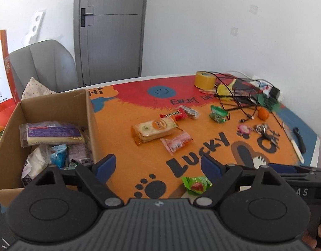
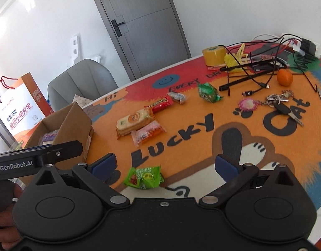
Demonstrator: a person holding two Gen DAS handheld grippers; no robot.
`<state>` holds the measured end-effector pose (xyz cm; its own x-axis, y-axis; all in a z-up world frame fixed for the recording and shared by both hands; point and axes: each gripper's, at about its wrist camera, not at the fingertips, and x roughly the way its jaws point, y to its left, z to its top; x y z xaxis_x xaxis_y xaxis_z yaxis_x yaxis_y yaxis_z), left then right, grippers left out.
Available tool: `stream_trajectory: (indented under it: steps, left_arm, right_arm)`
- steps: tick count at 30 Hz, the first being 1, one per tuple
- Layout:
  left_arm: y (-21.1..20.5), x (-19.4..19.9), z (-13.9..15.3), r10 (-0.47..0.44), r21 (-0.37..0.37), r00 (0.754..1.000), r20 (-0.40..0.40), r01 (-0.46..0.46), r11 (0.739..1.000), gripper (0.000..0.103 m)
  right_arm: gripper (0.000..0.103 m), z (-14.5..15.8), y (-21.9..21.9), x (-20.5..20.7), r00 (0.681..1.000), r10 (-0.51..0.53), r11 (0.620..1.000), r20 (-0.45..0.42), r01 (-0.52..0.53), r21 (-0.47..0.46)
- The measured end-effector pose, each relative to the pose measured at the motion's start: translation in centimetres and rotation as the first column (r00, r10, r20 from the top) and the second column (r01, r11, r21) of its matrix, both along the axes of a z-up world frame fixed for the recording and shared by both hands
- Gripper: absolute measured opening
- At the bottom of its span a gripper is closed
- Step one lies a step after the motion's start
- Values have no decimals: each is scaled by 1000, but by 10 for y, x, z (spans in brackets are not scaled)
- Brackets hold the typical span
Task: Organize snacks
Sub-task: 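Move both tools back over the table toward the green candy, then grasp the green candy with the right tool while the left tool grasps the pink candy stick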
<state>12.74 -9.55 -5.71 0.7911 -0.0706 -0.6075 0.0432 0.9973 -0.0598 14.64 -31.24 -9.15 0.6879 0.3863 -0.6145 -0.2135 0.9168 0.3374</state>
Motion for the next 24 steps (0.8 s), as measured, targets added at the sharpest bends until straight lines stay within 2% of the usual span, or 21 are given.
stream_trajectory:
  steps: [2,4,7,10,15,20,21,24]
  left_arm:
    - [-2,1,-7,6,2,1000,-18,-6,1000,81]
    - [1,3,-14,21,-38,999,-50,-23,999,65]
    - [-3,3,-21,18,-32,998,-67,-20,999,56]
    - [-5,3,-25,27,-7,998,-61,-27,1000,51]
    - [-2,2,-26,45,-23,998,-46,-46,999,43]
    - [2,5,-28,52,-52,998,-43,-54,997,43]
    - [3,5,-28,56,-59,998,-42,-58,997,43]
    - [3,8,-28,56,-71,998,-41,-59,996,43]
  right_arm:
    - [99,-4,1,-2,1000,12,1000,-8,-12,-5]
    - [96,-9,4,-1,1000,22,1000,-20,-22,-2]
    - [91,-17,10,0,999,39,999,-34,-40,-6]
    - [85,-22,13,4,998,47,999,-49,-47,-5]
    - [80,-31,20,11,996,61,998,-67,-62,-13]
    - [75,-36,30,16,995,73,997,-69,-75,-25]
    - [69,-38,32,17,995,77,997,-71,-79,-25]
    - [46,-44,36,21,993,85,996,-83,-87,-26]
